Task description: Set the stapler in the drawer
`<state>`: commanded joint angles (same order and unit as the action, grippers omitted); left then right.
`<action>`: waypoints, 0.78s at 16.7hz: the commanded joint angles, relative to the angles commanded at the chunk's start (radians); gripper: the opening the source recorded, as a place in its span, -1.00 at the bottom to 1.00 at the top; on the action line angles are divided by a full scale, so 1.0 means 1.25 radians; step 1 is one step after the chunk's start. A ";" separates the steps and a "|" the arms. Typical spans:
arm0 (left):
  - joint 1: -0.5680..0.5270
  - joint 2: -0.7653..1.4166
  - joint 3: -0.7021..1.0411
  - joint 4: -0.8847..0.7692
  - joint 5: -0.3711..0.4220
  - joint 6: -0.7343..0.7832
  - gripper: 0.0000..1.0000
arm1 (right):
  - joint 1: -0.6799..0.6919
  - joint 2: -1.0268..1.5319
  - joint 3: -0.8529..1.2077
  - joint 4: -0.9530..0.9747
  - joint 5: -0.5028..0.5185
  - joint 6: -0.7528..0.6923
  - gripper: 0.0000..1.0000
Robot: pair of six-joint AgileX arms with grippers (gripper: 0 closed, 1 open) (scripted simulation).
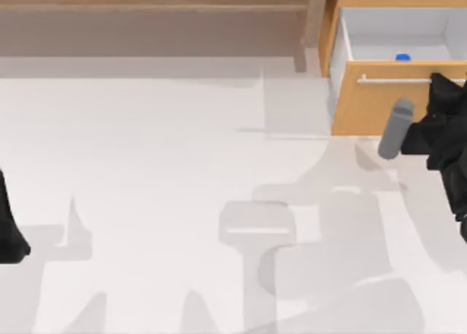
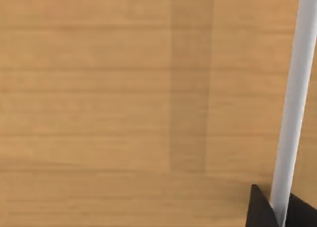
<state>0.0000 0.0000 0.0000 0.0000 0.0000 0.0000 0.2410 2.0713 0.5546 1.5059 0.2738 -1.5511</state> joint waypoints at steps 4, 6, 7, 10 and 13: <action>0.000 0.000 0.000 0.000 0.000 0.000 1.00 | -0.009 0.032 0.080 -0.044 -0.018 -0.003 -1.00; 0.000 0.000 0.000 0.000 0.000 0.000 1.00 | -0.020 0.057 0.139 -0.081 -0.028 -0.003 -1.00; 0.000 0.000 0.000 0.000 0.000 0.000 1.00 | -0.026 0.067 0.166 -0.097 -0.031 -0.003 -1.00; 0.000 0.000 0.000 0.000 0.000 0.000 1.00 | -0.038 0.084 0.210 -0.126 -0.036 -0.001 -1.00; 0.000 0.000 0.000 0.000 0.000 0.000 1.00 | -0.031 0.081 0.207 -0.127 -0.035 0.001 -1.00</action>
<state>0.0000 0.0000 0.0000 0.0000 0.0000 0.0000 0.2020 2.1732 0.8132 1.3476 0.2306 -1.5496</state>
